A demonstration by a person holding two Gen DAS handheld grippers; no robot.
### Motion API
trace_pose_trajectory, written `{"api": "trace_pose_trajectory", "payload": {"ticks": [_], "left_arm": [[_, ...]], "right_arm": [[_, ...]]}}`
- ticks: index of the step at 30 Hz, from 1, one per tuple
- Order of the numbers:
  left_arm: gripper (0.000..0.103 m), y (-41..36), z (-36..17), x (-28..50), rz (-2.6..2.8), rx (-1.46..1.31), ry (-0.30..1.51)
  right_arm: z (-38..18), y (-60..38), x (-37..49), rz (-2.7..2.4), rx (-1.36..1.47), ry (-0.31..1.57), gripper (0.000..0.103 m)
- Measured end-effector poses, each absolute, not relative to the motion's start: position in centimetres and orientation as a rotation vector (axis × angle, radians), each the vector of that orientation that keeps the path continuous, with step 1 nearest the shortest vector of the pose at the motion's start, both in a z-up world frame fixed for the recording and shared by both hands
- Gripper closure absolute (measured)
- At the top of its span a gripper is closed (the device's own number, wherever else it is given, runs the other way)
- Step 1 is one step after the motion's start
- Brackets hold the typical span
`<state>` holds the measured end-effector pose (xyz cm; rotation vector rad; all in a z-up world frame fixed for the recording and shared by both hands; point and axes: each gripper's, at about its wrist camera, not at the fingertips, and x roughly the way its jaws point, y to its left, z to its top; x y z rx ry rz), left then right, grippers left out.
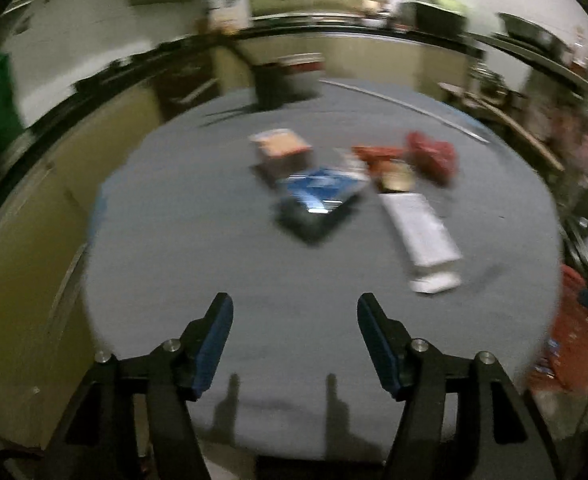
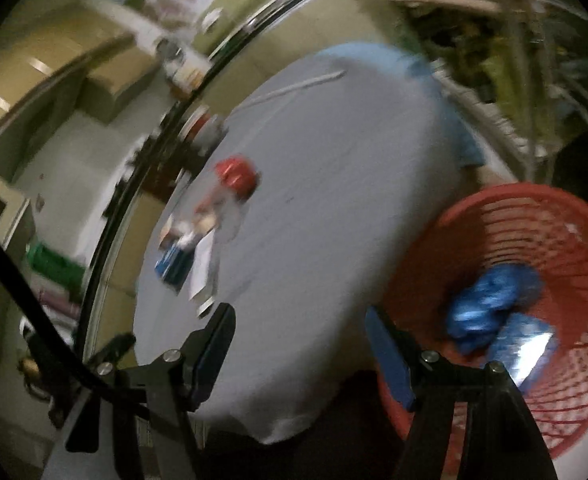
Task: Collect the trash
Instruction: 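Grasp the white medicine box with the right tool while the left tool grasps the blue Yunnan box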
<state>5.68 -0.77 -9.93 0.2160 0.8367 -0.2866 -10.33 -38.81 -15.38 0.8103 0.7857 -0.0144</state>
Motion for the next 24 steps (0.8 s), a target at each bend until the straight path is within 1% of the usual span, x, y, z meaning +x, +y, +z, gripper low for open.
{"api": "trace_pose_trajectory", "payload": {"ticks": [9, 17, 24], "left_arm": [[0.037, 3.0, -10.2, 7.2, -0.126, 0.243, 0.840], [0.037, 3.5, -10.2, 7.3, -0.106, 0.244, 0.839], [0.037, 4.1, -10.7, 8.0, -0.106, 0.230, 0.857]], "right_arm": [[-13.6, -30.9, -4.6, 0.099, 0.649, 0.857, 0.032], [-12.0, -26.2, 0.6, 0.115, 0.542, 0.883, 0.032], [-12.5, -23.5, 5.6, 0.079, 0.482, 0.937, 0.032]]}}
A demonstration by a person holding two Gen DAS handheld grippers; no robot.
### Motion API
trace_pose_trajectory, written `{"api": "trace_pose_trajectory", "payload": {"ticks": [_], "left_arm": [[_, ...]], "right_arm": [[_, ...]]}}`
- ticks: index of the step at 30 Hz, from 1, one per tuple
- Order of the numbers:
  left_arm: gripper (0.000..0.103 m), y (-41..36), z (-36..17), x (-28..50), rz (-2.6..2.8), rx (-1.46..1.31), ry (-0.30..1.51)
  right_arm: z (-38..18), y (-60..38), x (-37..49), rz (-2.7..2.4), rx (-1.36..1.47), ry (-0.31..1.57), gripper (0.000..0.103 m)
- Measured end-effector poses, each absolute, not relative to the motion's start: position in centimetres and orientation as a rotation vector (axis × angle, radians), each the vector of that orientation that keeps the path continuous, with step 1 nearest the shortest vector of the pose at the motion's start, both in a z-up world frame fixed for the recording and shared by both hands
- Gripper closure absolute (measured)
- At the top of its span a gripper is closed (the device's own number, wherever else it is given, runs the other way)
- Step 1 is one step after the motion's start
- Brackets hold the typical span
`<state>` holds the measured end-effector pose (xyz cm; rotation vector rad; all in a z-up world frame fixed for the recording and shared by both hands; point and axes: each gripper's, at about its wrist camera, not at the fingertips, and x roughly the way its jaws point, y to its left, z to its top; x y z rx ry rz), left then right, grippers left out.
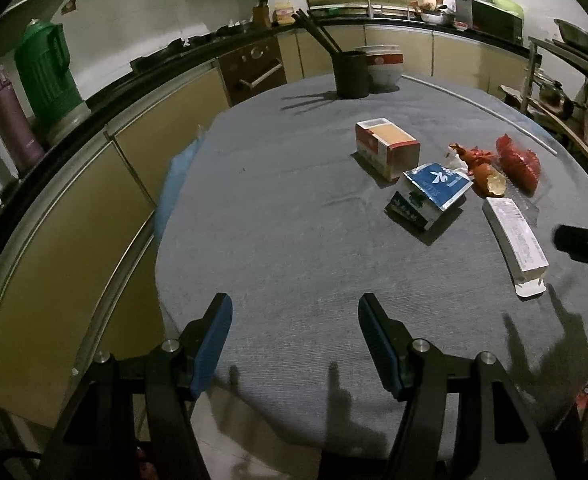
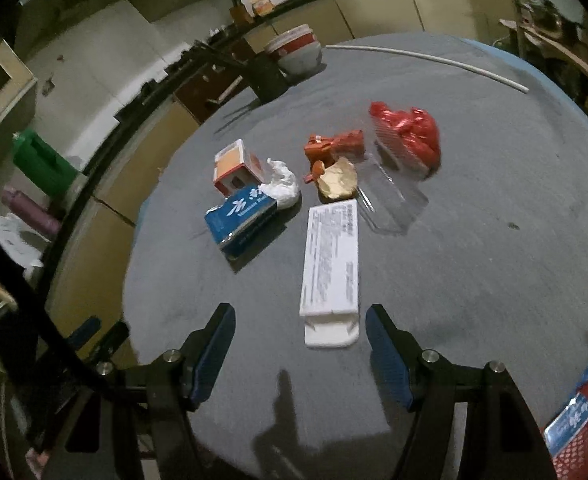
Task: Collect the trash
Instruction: 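Grasp the white medicine box with the right tool while the left tool grasps the blue Yunnan box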
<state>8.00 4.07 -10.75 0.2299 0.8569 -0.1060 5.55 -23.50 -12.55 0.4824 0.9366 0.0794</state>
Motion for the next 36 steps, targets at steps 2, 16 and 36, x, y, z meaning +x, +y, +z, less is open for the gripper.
{"api": "trace_pose_trajectory", "payload": {"ticks": [2, 16, 36], "left_arm": [[0.037, 3.9, -10.9, 8.1, -0.106, 0.232, 0.861], [0.037, 2.6, -11.6, 9.1, -0.123, 0.242, 0.879], [0.037, 1.0, -11.3, 11.8, -0.226, 0.209, 0.883]], "right_arm": [[-12.8, -22.9, 6.8, 0.061, 0.461, 0.950, 0.032], [-15.0, -20.5, 11.2, -0.042, 0.338, 1.022, 0.032], [-15.6, -22.7, 9.8, -0.035, 0.298, 0.994, 0.067]]}}
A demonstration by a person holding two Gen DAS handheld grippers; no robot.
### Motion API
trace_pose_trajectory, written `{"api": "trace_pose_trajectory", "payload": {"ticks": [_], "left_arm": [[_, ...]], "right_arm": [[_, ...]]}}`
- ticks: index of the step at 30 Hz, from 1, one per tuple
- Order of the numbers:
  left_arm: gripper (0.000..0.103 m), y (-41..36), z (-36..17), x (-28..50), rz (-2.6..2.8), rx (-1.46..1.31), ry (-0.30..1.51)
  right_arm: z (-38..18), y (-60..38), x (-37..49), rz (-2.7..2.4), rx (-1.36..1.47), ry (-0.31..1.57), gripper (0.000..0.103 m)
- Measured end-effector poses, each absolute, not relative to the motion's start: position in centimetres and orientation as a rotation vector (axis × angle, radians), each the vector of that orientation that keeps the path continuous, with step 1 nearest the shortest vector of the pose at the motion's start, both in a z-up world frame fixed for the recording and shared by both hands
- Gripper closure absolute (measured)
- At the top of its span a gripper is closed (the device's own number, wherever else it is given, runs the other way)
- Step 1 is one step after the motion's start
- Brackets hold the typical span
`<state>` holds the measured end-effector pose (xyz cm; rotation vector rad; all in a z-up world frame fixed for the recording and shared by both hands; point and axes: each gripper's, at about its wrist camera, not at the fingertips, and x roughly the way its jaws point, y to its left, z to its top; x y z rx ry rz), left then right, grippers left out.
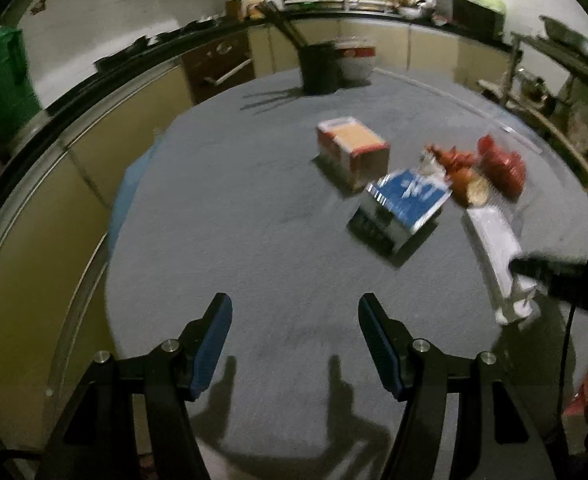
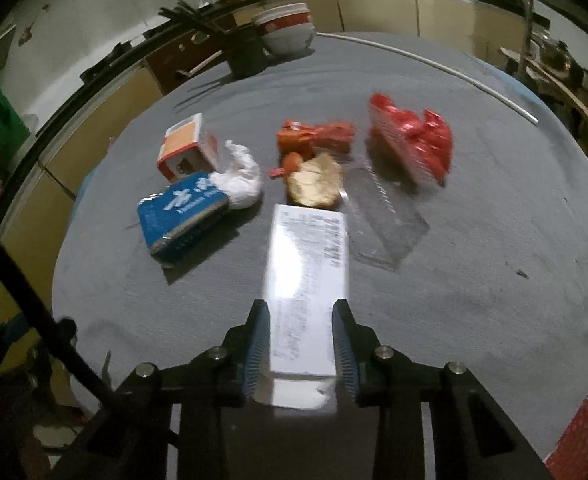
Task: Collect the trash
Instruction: 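Grasp the white medicine box with the right tool while the left tool grasps the blue Yunnan box, then carry both boxes to the red basket and release them inside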
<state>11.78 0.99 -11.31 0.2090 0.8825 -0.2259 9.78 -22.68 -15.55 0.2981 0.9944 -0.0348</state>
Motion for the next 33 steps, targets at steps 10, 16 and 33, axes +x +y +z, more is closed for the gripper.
{"api": "trace_pose_trajectory", "payload": {"ticks": [10, 16, 33], "left_arm": [[0.024, -2.1, -9.2, 16.7, -0.503, 0.151, 0.795], [0.024, -5.5, -11.0, 18.6, -0.671, 0.222, 0.841], [0.033, -5.2, -14.9, 20.8, -0.770, 0.246, 0.874]], "right_arm": [[-15.7, -27.7, 7.0, 0.069, 0.566, 0.956, 0.065], [-13.7, -27.9, 6.2, 0.071, 0.551, 0.889, 0.031], [-13.9, -25.9, 8.2, 0.065, 0.504, 0.938, 0.031]]}}
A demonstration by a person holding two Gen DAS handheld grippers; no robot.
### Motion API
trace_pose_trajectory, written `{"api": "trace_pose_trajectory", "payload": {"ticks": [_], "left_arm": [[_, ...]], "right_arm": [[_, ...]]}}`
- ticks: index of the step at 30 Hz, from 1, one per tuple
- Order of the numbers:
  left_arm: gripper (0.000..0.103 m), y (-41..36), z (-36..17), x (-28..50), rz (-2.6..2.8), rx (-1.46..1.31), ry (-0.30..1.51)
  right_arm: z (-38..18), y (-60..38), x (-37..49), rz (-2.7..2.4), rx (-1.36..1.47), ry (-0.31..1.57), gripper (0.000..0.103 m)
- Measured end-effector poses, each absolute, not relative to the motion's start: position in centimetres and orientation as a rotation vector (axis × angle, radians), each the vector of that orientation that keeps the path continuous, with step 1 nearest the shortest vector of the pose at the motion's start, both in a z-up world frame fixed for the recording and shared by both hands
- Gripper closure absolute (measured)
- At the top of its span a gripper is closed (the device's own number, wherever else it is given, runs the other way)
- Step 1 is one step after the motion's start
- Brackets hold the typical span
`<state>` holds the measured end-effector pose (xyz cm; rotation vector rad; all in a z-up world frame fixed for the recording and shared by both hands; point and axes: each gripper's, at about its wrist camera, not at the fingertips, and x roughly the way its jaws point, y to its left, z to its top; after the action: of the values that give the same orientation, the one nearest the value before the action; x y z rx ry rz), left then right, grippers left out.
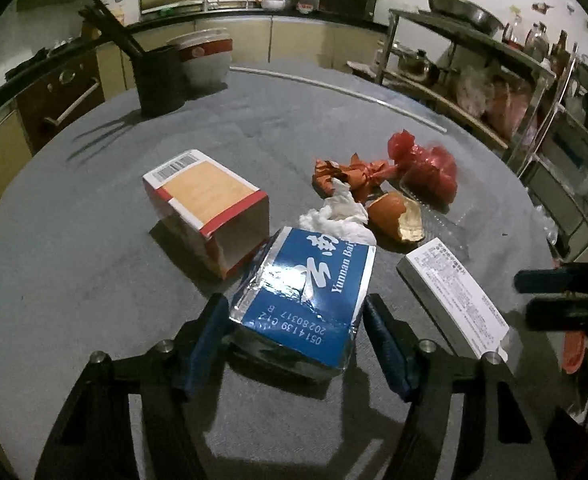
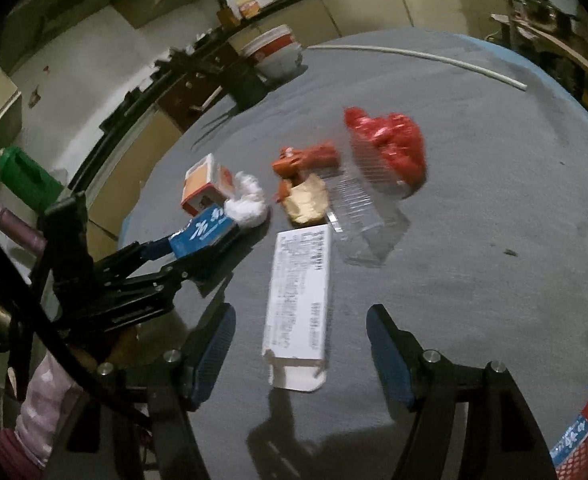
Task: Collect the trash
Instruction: 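Carry both boxes to the red basket and release them inside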
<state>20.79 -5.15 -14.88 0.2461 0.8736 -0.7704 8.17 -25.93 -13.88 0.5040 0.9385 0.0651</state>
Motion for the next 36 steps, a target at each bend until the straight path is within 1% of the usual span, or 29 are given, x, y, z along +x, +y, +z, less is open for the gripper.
{"api": "trace_pose_trajectory", "payload": {"ticks": [7, 10, 12, 13, 14, 15, 20, 24, 36], "left_arm": [[0.033, -1.9, -14.2, 17.9, -0.708, 0.194, 0.850], [0.033, -0.4, -13.7, 16.2, -0.647, 0.183, 0.850], [0.033, 0.4, -13.5, 15.3, -0.624, 0.170, 0.845], [0.033, 0.8, -13.1, 14.5, -0.609, 0.158, 0.834], [0.033, 0.9, -12.9, 13.9, -0.592, 0.156, 0.830], [0.033, 1.0, -12.6, 13.2, -0.566, 0.160, 0.825], [0.033, 0.5, -11.5, 10.6, -0.489, 0.158, 0.823], [0.033, -1.1, -10.7, 8.8, -0.472, 0.175, 0.832], [0.033, -7.4, -6.9, 2.6, -0.452, 0.344, 0.729]], "right_arm": [[-16.3, -22.5, 11.5, -0.008, 0.390, 1.081, 0.031], [-16.5, -21.3, 11.9, -0.062, 0.309, 1.064, 0.031], [-16.7, -20.4, 12.1, -0.087, 0.251, 1.060, 0.033], [-16.8, -19.9, 12.0, -0.101, 0.201, 1.059, 0.045], [-16.8, -19.5, 12.0, -0.108, 0.163, 1.057, 0.054], [-16.8, -19.2, 11.8, -0.106, 0.136, 1.054, 0.054], [-16.5, -20.2, 9.9, -0.048, 0.213, 1.037, 0.054], [-15.6, -22.1, 6.8, 0.001, 0.285, 0.992, 0.054], [-9.8, -28.9, -4.2, -0.022, 0.417, 0.766, 0.054]]}}
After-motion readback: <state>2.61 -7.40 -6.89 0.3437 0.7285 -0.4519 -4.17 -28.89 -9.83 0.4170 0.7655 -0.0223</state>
